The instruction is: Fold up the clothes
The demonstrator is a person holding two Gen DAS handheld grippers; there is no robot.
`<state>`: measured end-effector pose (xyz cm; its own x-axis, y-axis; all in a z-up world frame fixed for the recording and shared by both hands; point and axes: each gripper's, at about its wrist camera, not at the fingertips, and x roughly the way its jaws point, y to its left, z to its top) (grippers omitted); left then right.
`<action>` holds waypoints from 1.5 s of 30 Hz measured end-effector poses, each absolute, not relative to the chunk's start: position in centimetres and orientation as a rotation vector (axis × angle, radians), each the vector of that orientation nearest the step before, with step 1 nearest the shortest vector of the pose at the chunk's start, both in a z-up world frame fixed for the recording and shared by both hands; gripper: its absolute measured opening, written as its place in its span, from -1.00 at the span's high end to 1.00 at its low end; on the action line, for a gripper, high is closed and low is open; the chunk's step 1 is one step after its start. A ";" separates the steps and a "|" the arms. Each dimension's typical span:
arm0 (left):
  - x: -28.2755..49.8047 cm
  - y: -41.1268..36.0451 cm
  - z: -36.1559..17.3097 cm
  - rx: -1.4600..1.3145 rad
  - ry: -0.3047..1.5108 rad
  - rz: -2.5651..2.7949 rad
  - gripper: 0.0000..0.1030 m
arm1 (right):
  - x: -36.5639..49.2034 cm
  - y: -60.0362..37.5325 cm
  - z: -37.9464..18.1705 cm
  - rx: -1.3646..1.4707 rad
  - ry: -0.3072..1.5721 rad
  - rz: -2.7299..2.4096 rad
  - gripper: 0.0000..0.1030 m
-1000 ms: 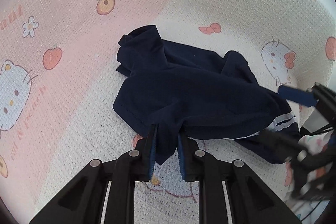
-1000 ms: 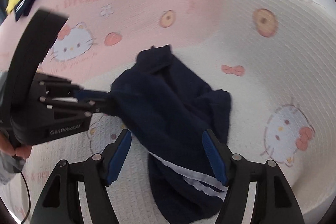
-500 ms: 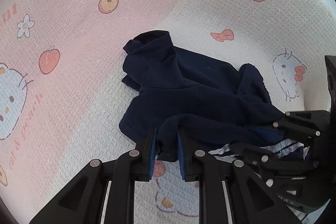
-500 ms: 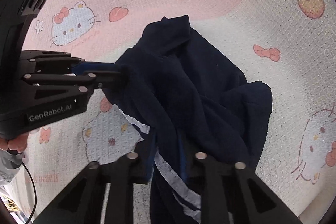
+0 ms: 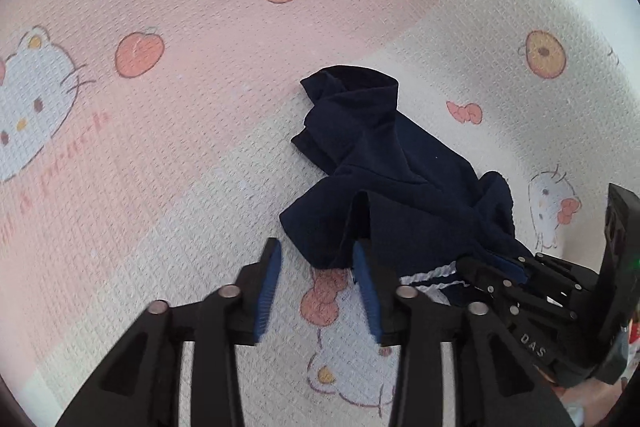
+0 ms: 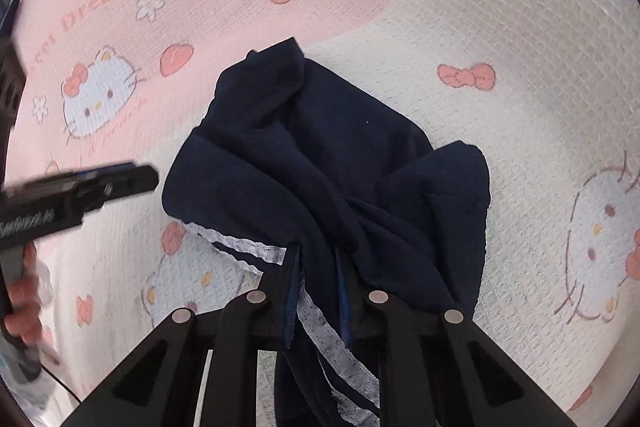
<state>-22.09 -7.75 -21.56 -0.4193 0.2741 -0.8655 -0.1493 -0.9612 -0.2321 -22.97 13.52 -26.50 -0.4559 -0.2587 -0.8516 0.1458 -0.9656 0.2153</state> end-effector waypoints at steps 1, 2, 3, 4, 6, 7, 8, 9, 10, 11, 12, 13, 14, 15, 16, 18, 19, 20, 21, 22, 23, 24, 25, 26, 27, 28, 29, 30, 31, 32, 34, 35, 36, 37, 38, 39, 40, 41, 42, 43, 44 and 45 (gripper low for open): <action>-21.9 -7.8 -21.7 -1.521 -0.192 2.438 0.24 | -23.0 13.6 -26.5 1.486 -0.175 -2.489 0.71; -21.6 -7.8 -21.9 -1.519 -0.213 2.424 0.24 | -23.0 13.8 -26.4 1.486 -0.187 -2.488 0.71; -21.5 -7.7 -22.1 -1.519 -0.228 2.407 0.24 | -23.0 13.9 -26.4 1.486 -0.200 -2.487 0.71; -21.4 -7.6 -22.4 -1.519 -0.242 2.390 0.24 | -23.0 14.0 -26.4 1.488 -0.206 -2.492 0.71; -20.8 -7.2 -22.8 -1.517 -0.259 2.368 0.24 | -23.0 14.1 -26.4 1.495 -0.210 -2.511 0.71; -20.5 -7.2 -23.1 -1.509 -0.268 2.356 0.24 | -23.1 14.2 -26.4 1.498 -0.211 -2.520 0.71; -20.3 -7.1 -23.4 -1.500 -0.277 2.344 0.24 | -23.4 14.2 -26.4 1.502 -0.224 -2.523 0.71; -19.9 -6.8 -23.5 -1.488 -0.270 2.344 0.24 | -23.8 14.2 -26.5 1.505 -0.247 -2.522 0.71; -19.6 -6.5 -23.7 -1.475 -0.258 2.347 0.24 | -24.0 14.4 -26.5 1.508 -0.270 -2.521 0.71; -19.4 -6.0 -23.7 -1.459 -0.232 2.354 0.24 | -23.9 14.6 -26.5 1.510 -0.292 -2.521 0.71; -19.2 -5.5 -23.8 -1.443 -0.203 2.361 0.24 | -23.9 14.7 -26.5 1.511 -0.306 -2.520 0.71; -19.1 -5.0 -23.7 -1.426 -0.176 2.365 0.24 | -24.0 14.8 -26.5 1.512 -0.314 -2.519 0.71; -18.9 -4.7 -23.5 -1.406 -0.153 2.371 0.24 | -24.0 14.9 -26.4 1.514 -0.326 -2.515 0.71; -18.8 -4.2 -23.3 -1.379 -0.130 2.375 0.24 | -24.1 15.1 -26.5 1.518 -0.339 -2.510 0.71; -18.9 -3.9 -23.2 -1.362 -0.116 2.372 0.24 | -24.1 15.2 -26.5 1.521 -0.351 -2.506 0.71; -19.0 -3.3 -22.8 -1.336 -0.099 2.365 0.24 | -24.2 15.4 -26.6 1.528 -0.378 -2.497 0.71; -19.2 -3.1 -22.9 -1.334 -0.092 2.366 0.24 | -24.2 15.5 -26.6 1.530 -0.390 -2.493 0.71; -19.5 -2.9 -23.0 -1.334 -0.084 2.369 0.24 | -24.3 15.5 -26.6 1.532 -0.400 -2.489 0.71; -19.8 -2.8 -23.2 -1.334 -0.076 2.371 0.24 | -24.2 15.6 -26.6 1.532 -0.410 -2.486 0.71; -20.1 -2.7 -23.5 -1.351 -0.071 2.375 0.24 | -24.2 15.7 -26.7 1.531 -0.420 -2.483 0.71; -20.5 -2.7 -23.8 -1.372 -0.083 2.370 0.24 | -24.2 15.7 -26.7 1.531 -0.430 -2.481 0.71; -20.8 -2.8 -24.1 -1.392 -0.098 2.363 0.24 | -24.1 15.8 -26.7 1.532 -0.435 -2.478 0.71; -20.9 -2.9 -24.3 -1.403 -0.123 2.351 0.24 | -24.1 15.8 -26.7 1.533 -0.435 -2.477 0.71; -21.0 -3.1 -24.4 -1.407 -0.148 2.339 0.24 | -24.1 15.7 -26.7 1.535 -0.437 -2.476 0.71; -21.0 -3.1 -24.5 -1.404 -0.169 2.327 0.24 | -24.2 15.7 -26.7 1.538 -0.438 -2.475 0.71; -20.9 -3.0 -24.5 -1.398 -0.169 2.327 0.24 | -24.2 15.6 -26.7 1.540 -0.440 -2.475 0.71; -20.8 -2.9 -24.5 -1.392 -0.166 2.328 0.24 | -24.3 15.6 -26.7 1.542 -0.441 -2.475 0.71; -20.8 -2.7 -24.5 -1.390 -0.158 2.326 0.24 | -24.2 15.6 -26.7 1.543 -0.443 -2.474 0.71; -20.8 -2.5 -24.6 -1.390 -0.150 2.324 0.24 | -24.1 15.6 -26.7 1.543 -0.446 -2.473 0.71; -20.8 -2.3 -24.6 -1.393 -0.140 2.325 0.25 | -24.1 15.6 -26.7 1.544 -0.456 -2.470 0.71; -20.8 -1.9 -24.8 -1.403 -0.120 2.328 0.51 | -24.1 15.7 -26.7 1.546 -0.483 -2.460 0.69; -20.8 -1.7 -24.9 -1.416 -0.102 2.332 0.75 | -24.1 15.9 -26.7 1.550 -0.503 -2.454 0.69; -20.8 -1.6 -25.0 -1.431 -0.083 2.336 0.77 | -23.9 16.0 -26.6 1.548 -0.531 -2.449 0.64; -20.8 -1.5 -25.1 -1.432 -0.083 2.329 0.81 | -23.8 16.2 -26.5 1.541 -0.562 -2.443 0.59; -20.7 -1.4 -25.1 -1.431 -0.085 2.320 0.84 | -23.6 16.4 -26.4 1.534 -0.593 -2.437 0.48; -20.5 -1.4 -25.0 -1.426 -0.092 2.311 0.84 | -23.5 16.5 -26.4 1.526 -0.624 -2.431 0.34; -20.4 -1.3 -24.8 -1.421 -0.099 2.302 0.84 | -23.3 16.7 -26.2 1.516 -0.646 -2.427 0.27; -20.3 -1.3 -24.7 -1.415 -0.106 2.292 0.84 | -23.0 16.7 -26.0 1.505 -0.660 -2.425 0.17; -20.2 -1.4 -24.4 -1.413 -0.116 2.291 0.84 | -22.8 16.8 -25.8 1.495 -0.672 -2.420 0.08; -20.1 -1.6 -24.2 -1.409 -0.136 2.289 0.84 | -22.7 16.8 -25.6 1.489 -0.687 -2.413 0.04; -20.1 -1.8 -24.0 -1.407 -0.156 2.284 0.84 | -22.3 17.0 -25.5 1.490 -0.708 -2.411 0.01; -20.1 -2.0 -23.8 -1.404 -0.175 2.287 0.84 | -21.9 17.2 -25.5 1.487 -0.725 -2.414 0.01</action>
